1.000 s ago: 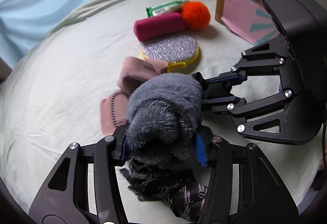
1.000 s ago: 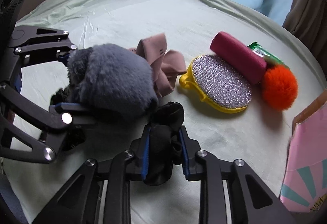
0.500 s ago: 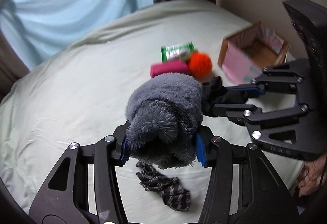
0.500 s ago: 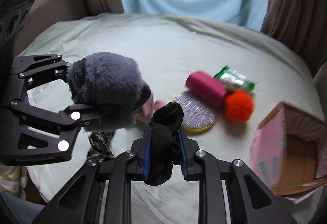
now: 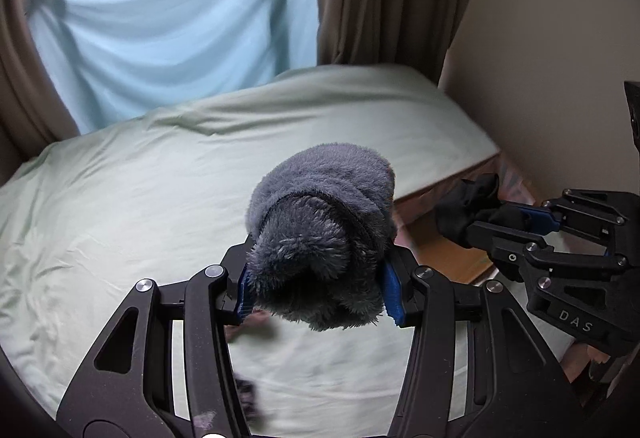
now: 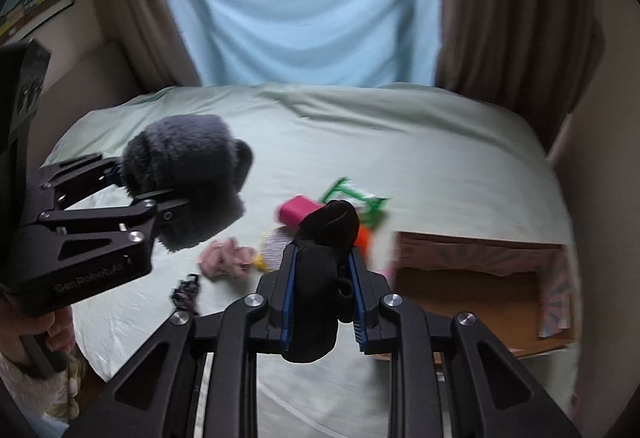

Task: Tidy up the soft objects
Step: 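Carry the grey pouch with the left tool while the right tool carries the scrunchie to the box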

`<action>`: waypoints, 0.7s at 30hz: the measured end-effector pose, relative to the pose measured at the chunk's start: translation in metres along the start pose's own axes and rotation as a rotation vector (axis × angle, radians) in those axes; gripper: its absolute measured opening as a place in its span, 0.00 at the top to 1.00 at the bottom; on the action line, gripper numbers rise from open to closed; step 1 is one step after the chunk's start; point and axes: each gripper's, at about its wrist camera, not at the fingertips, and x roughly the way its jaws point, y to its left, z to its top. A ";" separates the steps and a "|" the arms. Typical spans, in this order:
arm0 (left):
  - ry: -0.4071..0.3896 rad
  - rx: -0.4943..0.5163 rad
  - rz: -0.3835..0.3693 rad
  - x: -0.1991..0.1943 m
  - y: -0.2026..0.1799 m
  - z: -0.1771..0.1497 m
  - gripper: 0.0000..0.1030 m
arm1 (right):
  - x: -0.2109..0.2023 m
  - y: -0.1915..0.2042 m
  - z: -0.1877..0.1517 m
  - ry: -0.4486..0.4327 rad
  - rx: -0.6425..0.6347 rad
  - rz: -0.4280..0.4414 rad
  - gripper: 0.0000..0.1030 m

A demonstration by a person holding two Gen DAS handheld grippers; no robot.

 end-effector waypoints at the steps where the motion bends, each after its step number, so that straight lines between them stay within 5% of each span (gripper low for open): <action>1: -0.002 -0.007 -0.003 0.002 -0.017 0.008 0.55 | -0.006 -0.012 0.001 0.001 0.005 -0.011 0.79; 9: 0.035 -0.092 -0.027 0.045 -0.098 0.033 0.55 | -0.027 -0.117 0.003 0.037 0.029 -0.069 0.79; 21: 0.299 -0.179 -0.068 0.178 -0.159 0.021 0.55 | 0.040 -0.231 -0.003 0.240 0.130 -0.097 0.79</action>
